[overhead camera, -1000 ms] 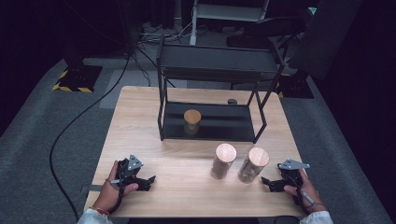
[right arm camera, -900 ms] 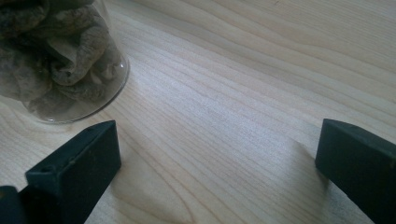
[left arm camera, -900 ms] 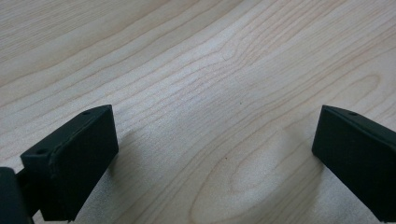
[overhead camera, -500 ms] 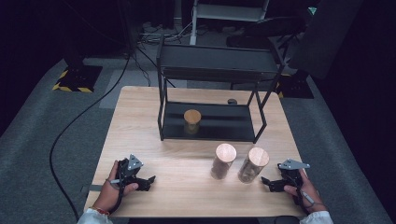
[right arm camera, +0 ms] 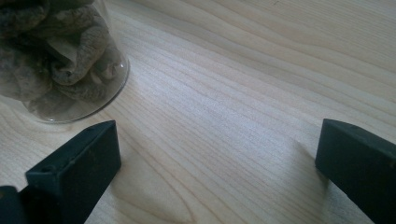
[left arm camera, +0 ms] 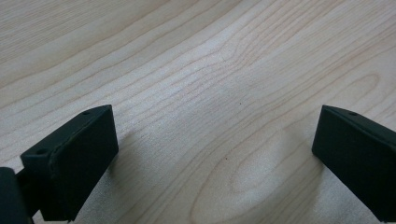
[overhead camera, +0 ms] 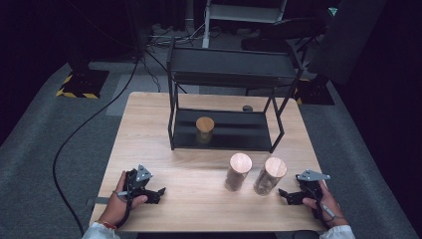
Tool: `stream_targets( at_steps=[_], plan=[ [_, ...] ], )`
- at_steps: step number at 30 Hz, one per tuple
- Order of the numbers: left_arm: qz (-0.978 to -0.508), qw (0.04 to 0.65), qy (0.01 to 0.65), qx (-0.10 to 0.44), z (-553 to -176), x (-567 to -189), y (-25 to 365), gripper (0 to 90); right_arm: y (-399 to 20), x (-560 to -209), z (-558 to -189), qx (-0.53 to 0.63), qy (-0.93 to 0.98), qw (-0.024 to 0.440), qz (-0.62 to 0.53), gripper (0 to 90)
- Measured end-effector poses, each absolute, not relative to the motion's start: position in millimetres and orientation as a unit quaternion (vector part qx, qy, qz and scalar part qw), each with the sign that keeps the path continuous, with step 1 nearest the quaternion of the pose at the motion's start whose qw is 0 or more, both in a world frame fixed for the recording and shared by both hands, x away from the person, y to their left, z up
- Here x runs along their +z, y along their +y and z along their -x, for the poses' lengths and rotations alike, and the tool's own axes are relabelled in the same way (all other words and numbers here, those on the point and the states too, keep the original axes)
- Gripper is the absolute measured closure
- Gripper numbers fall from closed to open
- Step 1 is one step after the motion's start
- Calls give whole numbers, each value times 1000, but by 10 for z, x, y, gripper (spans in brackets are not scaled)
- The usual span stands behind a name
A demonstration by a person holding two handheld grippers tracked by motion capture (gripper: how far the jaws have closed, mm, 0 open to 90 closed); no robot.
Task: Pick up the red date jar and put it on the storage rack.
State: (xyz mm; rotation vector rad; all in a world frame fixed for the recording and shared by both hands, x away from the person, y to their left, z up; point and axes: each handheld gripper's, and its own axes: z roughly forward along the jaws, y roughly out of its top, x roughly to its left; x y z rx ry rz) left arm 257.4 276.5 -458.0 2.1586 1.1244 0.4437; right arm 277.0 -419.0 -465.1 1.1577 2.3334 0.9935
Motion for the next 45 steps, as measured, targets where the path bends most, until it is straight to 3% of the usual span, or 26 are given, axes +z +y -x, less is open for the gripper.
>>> stream_targets(
  at_steps=[18,45],
  plan=[
    [-824,328,430,170,-2573,-4580,2764,0,-4184,-4614,-2721,358,828,172,-395,17],
    [-824,328,430,170,-2570,-4581,2763,0,-4067,-4054,-2411,400,837,158,-337,18]
  ],
)
